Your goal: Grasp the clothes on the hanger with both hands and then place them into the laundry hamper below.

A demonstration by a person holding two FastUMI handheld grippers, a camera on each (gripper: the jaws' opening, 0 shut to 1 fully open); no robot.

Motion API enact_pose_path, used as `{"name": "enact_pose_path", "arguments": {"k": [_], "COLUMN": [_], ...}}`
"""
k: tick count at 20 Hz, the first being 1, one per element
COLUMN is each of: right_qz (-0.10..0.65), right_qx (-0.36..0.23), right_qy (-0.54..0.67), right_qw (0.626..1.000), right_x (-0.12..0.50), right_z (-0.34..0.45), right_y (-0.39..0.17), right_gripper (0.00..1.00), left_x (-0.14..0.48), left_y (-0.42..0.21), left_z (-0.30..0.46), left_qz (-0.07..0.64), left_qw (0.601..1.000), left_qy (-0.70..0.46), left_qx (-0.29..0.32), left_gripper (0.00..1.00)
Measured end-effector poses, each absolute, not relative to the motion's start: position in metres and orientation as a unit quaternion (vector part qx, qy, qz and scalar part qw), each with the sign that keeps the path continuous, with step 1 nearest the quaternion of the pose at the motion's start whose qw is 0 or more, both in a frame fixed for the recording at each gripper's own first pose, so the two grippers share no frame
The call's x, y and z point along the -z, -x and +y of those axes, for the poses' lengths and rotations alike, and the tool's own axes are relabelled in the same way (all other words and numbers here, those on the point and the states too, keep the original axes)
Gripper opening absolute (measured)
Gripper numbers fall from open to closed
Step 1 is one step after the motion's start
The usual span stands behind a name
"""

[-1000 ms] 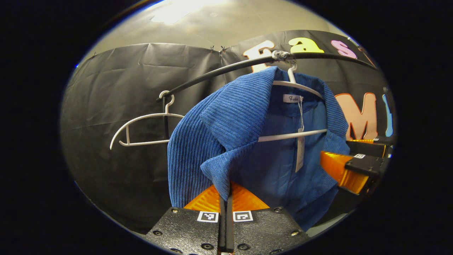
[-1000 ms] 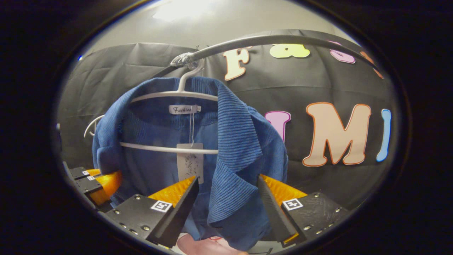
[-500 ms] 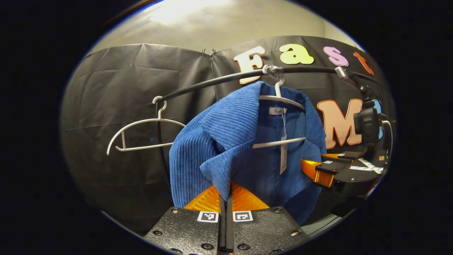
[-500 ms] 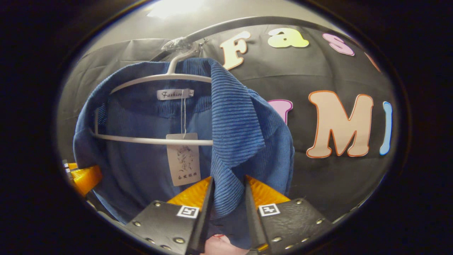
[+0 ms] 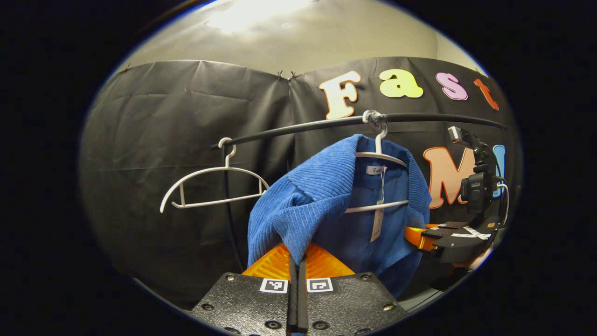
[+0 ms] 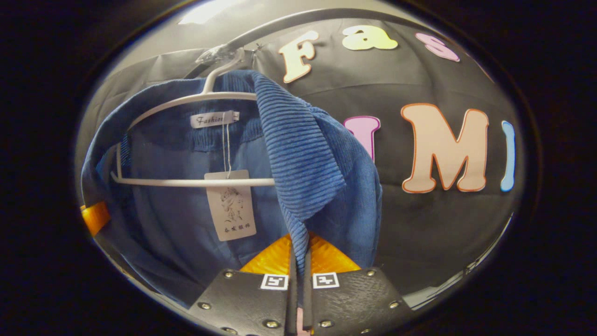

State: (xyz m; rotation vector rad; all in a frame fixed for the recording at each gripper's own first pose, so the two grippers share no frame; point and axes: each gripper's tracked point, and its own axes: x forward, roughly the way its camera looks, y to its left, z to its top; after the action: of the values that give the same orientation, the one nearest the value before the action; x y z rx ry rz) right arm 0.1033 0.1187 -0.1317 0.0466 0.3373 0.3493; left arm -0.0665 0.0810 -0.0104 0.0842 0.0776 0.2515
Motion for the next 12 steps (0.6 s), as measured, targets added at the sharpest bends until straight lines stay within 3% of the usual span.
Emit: {"name": "enact_pose_path", "arguments": {"k": [10,11,12], "right_qz": [0.104,0.098,0.091], "right_qx": [-0.084,-0.079,-0.074], "right_qy": [0.008,0.011,0.015], "right_qw": [0.991,0.992,0.993], "right_x": [0.092,0.088,0.084], "right_z": [0.055,0.049,0.043], "right_y": [-0.119,-0.123,-0.128], "right_gripper": [0.02,0.08,0.05], "left_x": [-0.025,-0.028,-0.031], "left_y": [0.074,0.073,0.073], "left_z": [0.118,0.12,0.121], "left_qz": [0.015,0.015,0.012], "left_qw": [0.984,0.984,0.984], "left_qy": [-0.039,-0.033,-0.029], "left_qx": [-0.174,-0.173,-0.173], "left_gripper": [0.01,0.01,0.0]}}
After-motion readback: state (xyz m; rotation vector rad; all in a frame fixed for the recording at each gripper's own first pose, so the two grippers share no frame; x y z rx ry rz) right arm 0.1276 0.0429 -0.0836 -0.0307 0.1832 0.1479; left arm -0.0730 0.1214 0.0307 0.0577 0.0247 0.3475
